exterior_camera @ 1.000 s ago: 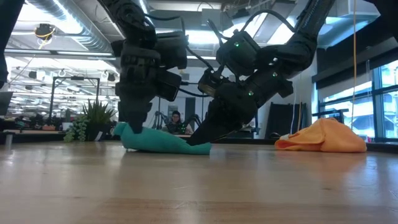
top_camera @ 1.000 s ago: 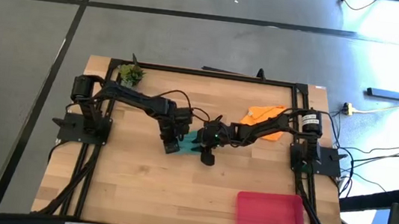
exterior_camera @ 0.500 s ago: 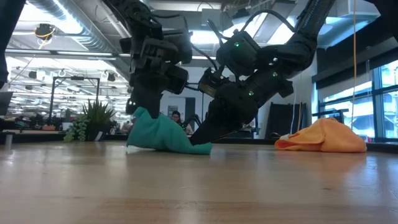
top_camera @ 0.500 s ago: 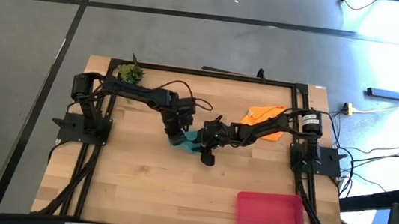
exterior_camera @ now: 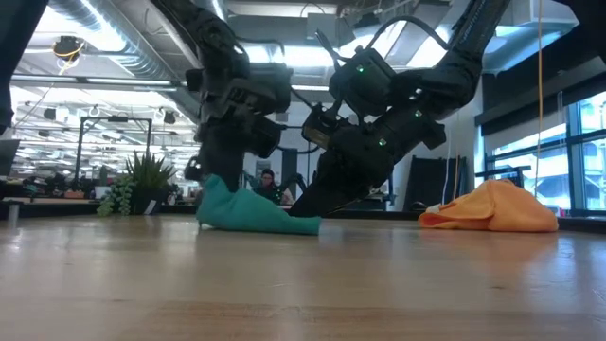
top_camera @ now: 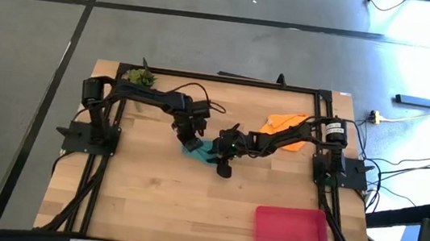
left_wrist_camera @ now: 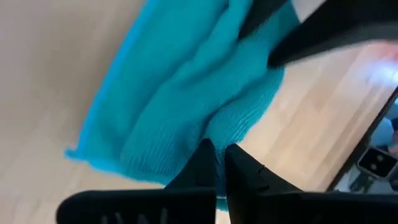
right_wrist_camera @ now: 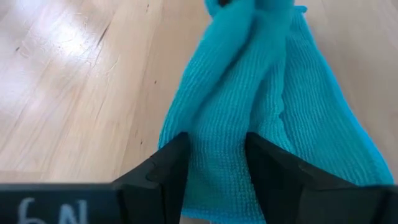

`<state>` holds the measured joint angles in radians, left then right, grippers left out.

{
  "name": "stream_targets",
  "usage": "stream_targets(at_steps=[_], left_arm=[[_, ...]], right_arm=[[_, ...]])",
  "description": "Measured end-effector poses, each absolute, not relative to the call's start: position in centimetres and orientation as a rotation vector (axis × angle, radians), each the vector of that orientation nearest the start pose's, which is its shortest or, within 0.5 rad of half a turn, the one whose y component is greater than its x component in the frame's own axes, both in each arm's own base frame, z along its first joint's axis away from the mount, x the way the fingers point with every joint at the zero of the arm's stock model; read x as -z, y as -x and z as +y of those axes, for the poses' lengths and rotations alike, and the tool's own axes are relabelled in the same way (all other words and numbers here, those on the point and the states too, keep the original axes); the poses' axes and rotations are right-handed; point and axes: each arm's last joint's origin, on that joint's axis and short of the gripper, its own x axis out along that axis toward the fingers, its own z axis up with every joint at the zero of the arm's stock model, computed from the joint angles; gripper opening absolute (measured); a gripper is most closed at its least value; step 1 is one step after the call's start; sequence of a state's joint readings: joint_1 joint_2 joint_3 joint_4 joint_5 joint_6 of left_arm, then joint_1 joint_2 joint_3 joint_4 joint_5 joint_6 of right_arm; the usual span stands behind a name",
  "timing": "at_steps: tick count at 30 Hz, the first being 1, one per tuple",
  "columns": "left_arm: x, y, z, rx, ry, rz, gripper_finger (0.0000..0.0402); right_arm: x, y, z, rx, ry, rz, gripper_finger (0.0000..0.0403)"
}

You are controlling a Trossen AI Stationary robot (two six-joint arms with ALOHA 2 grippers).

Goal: Roll microfiber towels into tight, uniform cylinder then place into a basket
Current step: Roll the blue microfiber cloth

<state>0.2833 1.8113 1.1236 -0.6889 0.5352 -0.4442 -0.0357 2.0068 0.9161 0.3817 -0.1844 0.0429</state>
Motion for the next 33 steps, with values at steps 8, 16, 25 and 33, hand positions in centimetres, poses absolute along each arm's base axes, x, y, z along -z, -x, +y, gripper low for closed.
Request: stream_targets(at_steps=[8, 16, 25, 33], left_arm=[[-15.5, -31.9, 8.0, -0.154, 0.905, 1.324, 0.0001], [-15.5, -32.0, 8.8, -0.242, 0.887, 1.294, 0.0001], [-14.8, -32.3, 9.3, -0.305, 0.842, 1.280, 0.0002], [-14.2, -32.6, 9.4, -0.331, 0.803, 1.279, 0.0003]], right_arm=[[-9.1, -37.1, -0.8, -0.128, -0.119, 0.708, 0.0163], [-9.1, -37.1, -0.8, -0.127, -0.120, 0.709, 0.0163], [-9.1, -37.1, -0.8, -0.127, -0.120, 0.709, 0.0163], [-9.0, -37.1, -0.8, -0.125, -0.124, 0.711, 0.0163]])
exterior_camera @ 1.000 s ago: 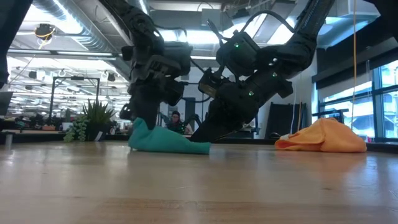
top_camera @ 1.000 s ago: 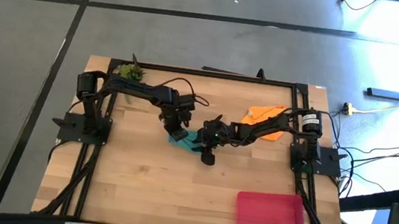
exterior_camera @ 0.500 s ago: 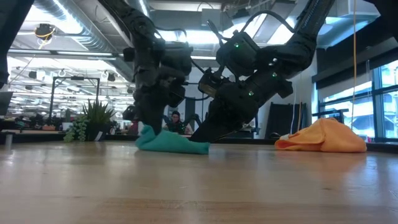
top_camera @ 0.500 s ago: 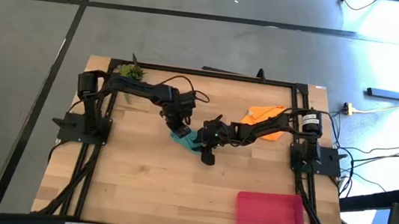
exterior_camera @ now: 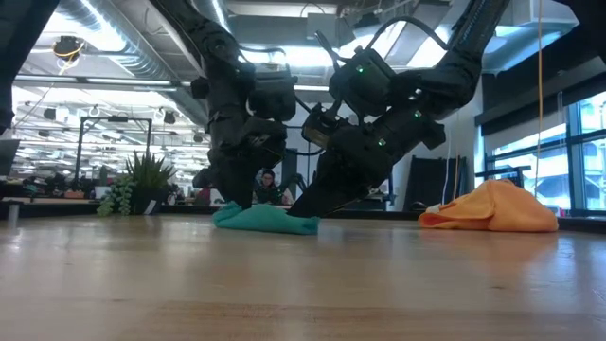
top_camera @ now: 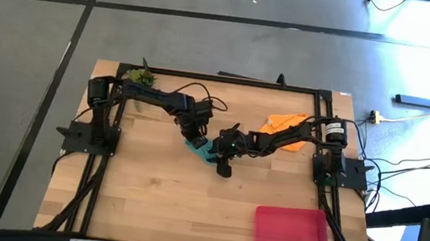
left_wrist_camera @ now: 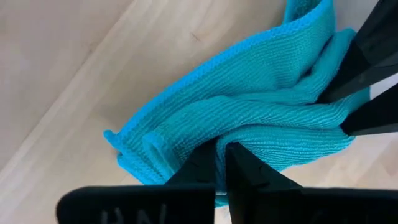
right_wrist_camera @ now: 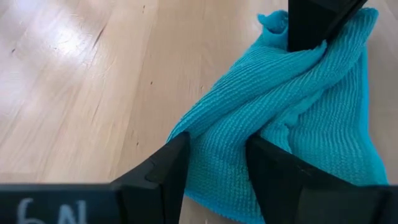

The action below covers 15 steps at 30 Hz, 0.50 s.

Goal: Roll microfiber towels into tight, uniform cylinder then place into a basket
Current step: Roll the blue microfiber cloth

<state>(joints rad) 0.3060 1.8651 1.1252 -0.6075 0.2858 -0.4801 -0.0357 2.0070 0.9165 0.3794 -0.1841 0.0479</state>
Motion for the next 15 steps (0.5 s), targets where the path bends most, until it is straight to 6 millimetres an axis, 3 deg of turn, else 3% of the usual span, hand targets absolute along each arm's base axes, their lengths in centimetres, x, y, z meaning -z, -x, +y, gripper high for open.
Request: stream_targets(at_steps=[10, 15], left_arm=[[-14.01, -32.62, 9.42, -0.341, 0.792, 1.284, 0.0002], [-13.98, -32.65, 9.25, -0.347, 0.780, 1.287, 0.0003]], right_arm=[[-9.03, -37.09, -0.81, -0.098, -0.131, 0.712, 0.0160], [-9.01, -37.09, -0.87, -0.083, -0.120, 0.712, 0.0105]])
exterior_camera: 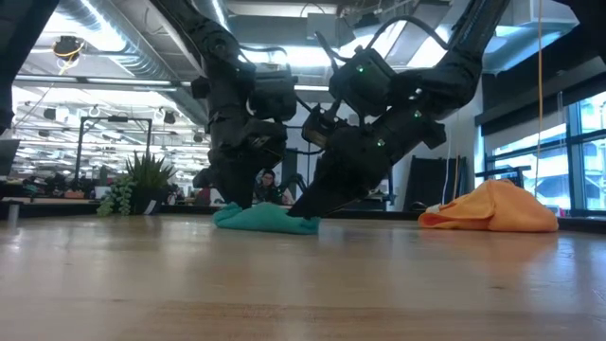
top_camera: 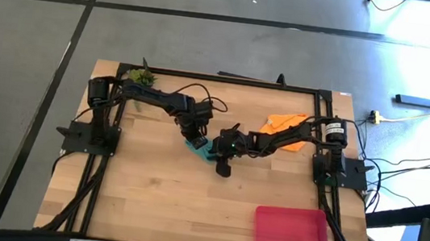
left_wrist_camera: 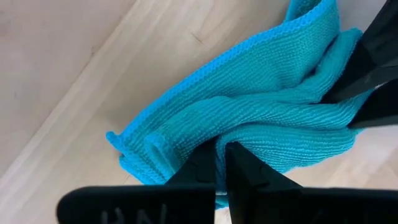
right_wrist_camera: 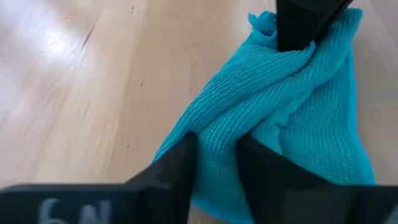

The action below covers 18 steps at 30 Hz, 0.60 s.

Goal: Roll microfiber towels into tight, uniform cylinder then place into a basket
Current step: Roll the blue microfiber cloth

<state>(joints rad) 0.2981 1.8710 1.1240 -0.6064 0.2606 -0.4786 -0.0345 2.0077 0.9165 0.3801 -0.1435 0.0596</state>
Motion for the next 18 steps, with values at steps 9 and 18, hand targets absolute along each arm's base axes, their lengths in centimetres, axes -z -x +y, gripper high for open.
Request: stream_targets(at_steps=[9, 18], left_arm=[[-13.9, -32.8, 8.5, -0.368, 0.731, 1.296, 0.0003], [-13.9, -33.4, 7.2, -0.342, 0.661, 1.281, 0.0002]], right_arm=[[-9.2, -37.0, -0.9, -0.093, -0.110, 0.713, 0.0019], [-10.8, -36.9, -1.8, -0.131, -0.219, 0.775, 0.0009]])
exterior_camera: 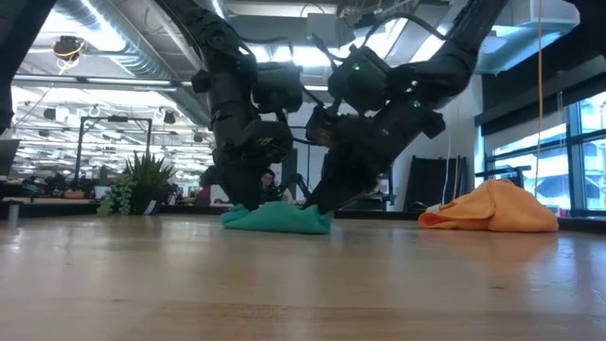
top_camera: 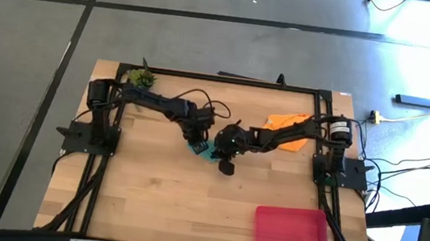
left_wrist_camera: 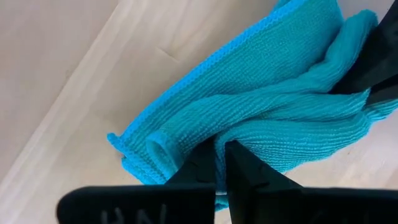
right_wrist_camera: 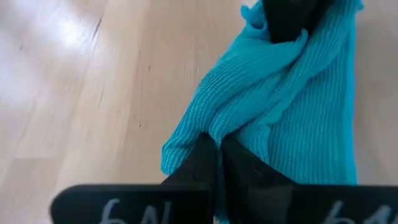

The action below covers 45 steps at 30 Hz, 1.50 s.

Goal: Roll microfiber towels into tight, uniform cylinder then place into a basket
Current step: Roll the blue microfiber cloth

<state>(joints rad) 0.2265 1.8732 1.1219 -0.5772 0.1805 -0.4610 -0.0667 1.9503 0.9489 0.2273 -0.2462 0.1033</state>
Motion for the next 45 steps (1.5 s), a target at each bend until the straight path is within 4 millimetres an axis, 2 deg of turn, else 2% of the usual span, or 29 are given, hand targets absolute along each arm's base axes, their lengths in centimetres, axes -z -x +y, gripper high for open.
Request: stream_targets(at_steps=[6, 17, 24, 32, 45], left_arm=[[-13.8, -33.6, 6.4, -0.336, 0.603, 1.288, 0.0002], [-13.8, -33.7, 5.5, -0.322, 0.568, 1.292, 0.0002], [-13.8, -33.8, 5.4, -0.317, 0.569, 1.287, 0.0001], [-13.9, -34.0, 5.4, -0.303, 0.571, 1.271, 0.0001], [-13.9, -34.4, 3.6, -0.224, 0.461, 1.266, 0.0001]], right_arm=[[-11.1, -37.0, -2.8, -0.155, -0.313, 0.791, 0.0009], [-13.5, -36.1, -5.1, -0.066, -0.379, 0.764, 0.0009], [-13.2, -35.5, -6.8, -0.007, -0.442, 0.807, 0.0009], [-13.3, -35.2, -7.7, -0.099, -0.596, 0.807, 0.0009], [-13.3, -34.5, -9.9, -0.005, -0.835, 0.806, 0.0009]])
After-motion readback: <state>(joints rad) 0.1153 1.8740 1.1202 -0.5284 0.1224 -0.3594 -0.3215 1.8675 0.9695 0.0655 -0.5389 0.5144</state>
